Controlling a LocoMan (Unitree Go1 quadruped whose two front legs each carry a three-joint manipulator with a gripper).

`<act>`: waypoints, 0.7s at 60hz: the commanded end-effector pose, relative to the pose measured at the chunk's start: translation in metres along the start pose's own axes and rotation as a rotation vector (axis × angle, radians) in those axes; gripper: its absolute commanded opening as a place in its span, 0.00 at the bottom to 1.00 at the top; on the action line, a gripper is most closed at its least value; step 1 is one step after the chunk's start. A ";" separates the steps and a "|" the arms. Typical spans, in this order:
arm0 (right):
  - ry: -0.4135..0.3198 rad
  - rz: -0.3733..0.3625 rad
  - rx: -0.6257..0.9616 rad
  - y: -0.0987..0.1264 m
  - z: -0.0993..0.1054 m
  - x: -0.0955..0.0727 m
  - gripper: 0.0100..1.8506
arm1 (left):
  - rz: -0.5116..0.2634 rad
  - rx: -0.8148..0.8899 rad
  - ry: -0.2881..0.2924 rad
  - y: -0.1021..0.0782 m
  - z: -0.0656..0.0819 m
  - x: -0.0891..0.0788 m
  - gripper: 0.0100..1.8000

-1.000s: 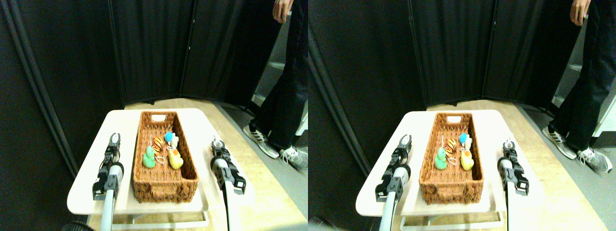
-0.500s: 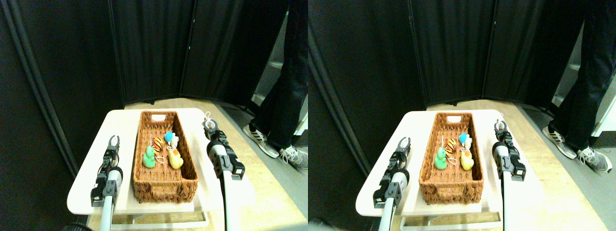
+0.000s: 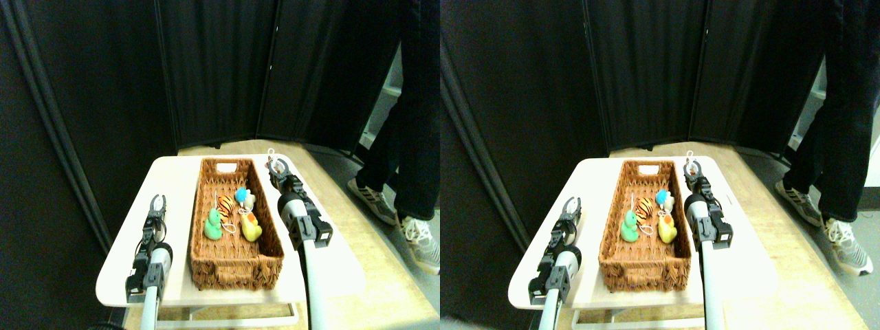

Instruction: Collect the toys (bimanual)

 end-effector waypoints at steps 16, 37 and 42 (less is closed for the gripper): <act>0.113 0.101 0.047 0.021 -0.043 -0.006 0.00 | -0.064 0.004 -0.035 -0.006 0.004 -0.004 0.00; 0.160 0.085 0.095 0.009 -0.064 -0.006 0.00 | -0.086 0.018 -0.057 -0.004 0.009 -0.011 0.00; 0.153 0.059 0.099 0.008 -0.064 -0.007 0.00 | -0.088 0.016 -0.052 -0.005 0.009 -0.012 0.00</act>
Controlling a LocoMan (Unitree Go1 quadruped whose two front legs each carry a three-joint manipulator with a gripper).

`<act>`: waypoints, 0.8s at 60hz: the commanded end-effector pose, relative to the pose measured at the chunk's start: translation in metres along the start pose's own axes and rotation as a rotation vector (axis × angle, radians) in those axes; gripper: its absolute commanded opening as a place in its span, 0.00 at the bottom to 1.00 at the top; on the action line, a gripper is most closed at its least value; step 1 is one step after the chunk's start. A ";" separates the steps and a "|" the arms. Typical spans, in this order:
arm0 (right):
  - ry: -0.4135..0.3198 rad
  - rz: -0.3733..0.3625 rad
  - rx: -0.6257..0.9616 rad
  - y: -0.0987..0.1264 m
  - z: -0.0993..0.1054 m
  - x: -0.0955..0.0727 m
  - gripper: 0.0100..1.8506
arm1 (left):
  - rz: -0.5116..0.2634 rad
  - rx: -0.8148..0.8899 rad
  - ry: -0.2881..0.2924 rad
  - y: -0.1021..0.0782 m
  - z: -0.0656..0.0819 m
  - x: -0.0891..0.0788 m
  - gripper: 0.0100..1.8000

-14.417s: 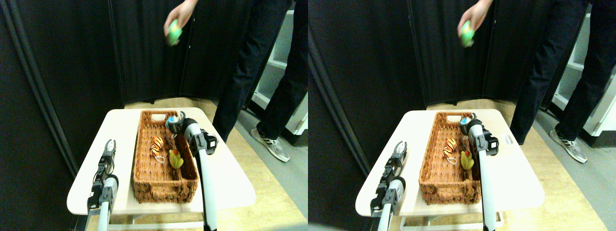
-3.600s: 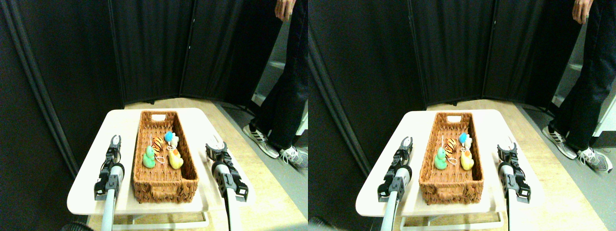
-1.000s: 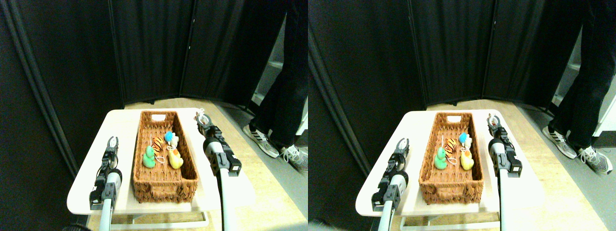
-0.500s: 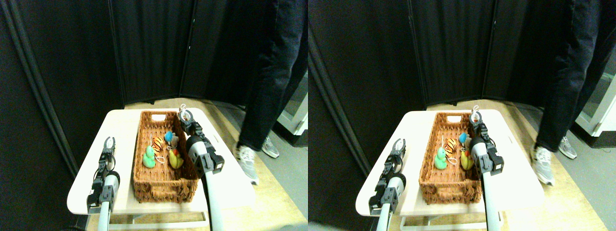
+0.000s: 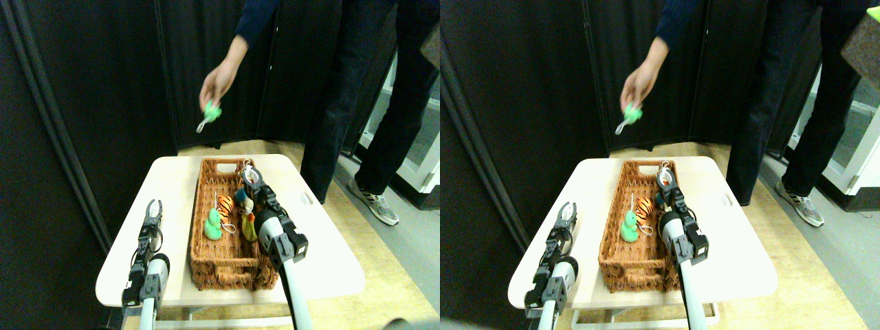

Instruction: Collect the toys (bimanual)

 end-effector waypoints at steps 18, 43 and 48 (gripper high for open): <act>0.146 -0.111 0.024 0.001 0.004 0.001 0.72 | -0.062 -0.013 -0.012 -0.011 0.001 0.000 0.00; -0.128 -0.021 -0.090 0.014 0.048 -0.008 0.24 | -0.039 -0.028 0.015 -0.012 -0.004 0.002 0.00; -0.195 0.018 -0.078 0.012 0.061 -0.008 0.00 | -0.031 -0.028 0.021 -0.014 -0.005 0.003 0.00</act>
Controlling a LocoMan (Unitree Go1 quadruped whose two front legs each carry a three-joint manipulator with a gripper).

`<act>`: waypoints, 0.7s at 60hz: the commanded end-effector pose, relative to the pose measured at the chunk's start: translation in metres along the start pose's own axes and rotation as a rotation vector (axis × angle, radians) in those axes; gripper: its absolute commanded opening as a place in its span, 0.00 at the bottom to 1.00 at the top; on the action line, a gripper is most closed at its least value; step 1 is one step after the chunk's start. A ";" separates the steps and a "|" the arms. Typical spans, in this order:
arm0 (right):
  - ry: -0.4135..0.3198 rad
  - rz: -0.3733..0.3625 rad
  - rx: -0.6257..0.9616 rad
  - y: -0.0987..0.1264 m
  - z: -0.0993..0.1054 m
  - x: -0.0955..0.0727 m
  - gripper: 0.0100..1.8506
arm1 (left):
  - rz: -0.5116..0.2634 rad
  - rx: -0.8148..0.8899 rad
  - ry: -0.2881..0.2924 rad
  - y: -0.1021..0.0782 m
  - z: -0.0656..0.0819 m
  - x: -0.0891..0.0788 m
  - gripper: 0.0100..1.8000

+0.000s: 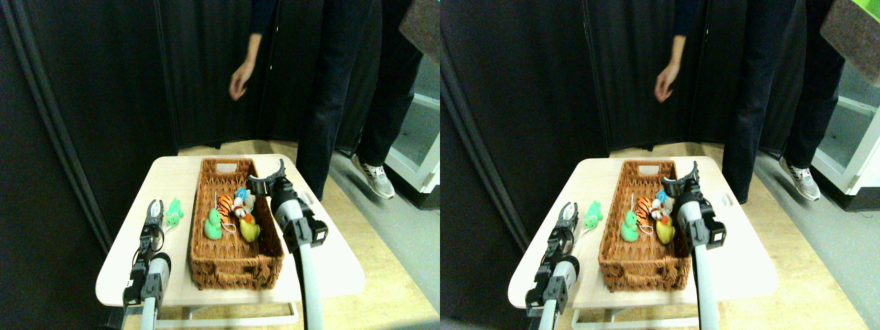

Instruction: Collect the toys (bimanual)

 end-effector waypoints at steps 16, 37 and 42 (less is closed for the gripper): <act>-0.318 0.075 -0.056 -0.014 0.066 -0.010 0.00 | -0.035 0.002 0.059 -0.025 -0.006 0.007 0.00; -0.402 -0.031 -0.058 -0.052 0.086 -0.019 0.00 | -0.034 -0.016 0.161 -0.056 -0.027 0.011 0.00; -0.430 -0.059 -0.013 -0.059 0.084 -0.021 0.00 | -0.032 0.009 0.194 -0.054 -0.030 0.013 0.06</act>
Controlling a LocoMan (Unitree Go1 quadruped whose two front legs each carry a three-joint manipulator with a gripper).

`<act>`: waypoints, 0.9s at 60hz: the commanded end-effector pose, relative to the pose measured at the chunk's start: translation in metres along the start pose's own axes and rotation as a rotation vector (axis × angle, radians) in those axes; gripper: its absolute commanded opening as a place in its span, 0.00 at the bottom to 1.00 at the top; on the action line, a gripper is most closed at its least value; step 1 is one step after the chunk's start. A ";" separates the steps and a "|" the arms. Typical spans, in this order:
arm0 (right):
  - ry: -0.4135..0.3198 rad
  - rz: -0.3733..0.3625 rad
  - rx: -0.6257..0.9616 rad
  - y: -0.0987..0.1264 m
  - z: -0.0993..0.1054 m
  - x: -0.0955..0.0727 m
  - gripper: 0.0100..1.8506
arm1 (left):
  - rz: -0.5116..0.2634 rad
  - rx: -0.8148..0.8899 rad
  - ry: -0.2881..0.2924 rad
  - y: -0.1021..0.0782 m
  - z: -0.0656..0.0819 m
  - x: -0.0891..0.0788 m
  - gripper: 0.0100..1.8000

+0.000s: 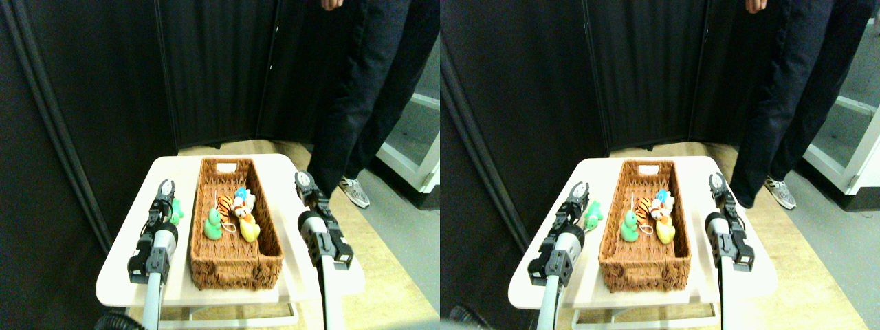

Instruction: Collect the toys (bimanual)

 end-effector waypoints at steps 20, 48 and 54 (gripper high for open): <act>-0.032 -0.064 0.023 -0.017 -0.010 -0.006 0.00 | 0.040 0.012 0.044 0.011 -0.008 0.006 0.39; -0.020 -0.108 0.031 -0.018 -0.019 -0.004 0.00 | 0.129 -0.050 0.017 0.057 -0.003 0.015 0.39; -0.009 -0.107 0.040 -0.020 -0.019 -0.002 0.00 | 0.129 -0.076 0.005 0.068 -0.002 0.019 0.34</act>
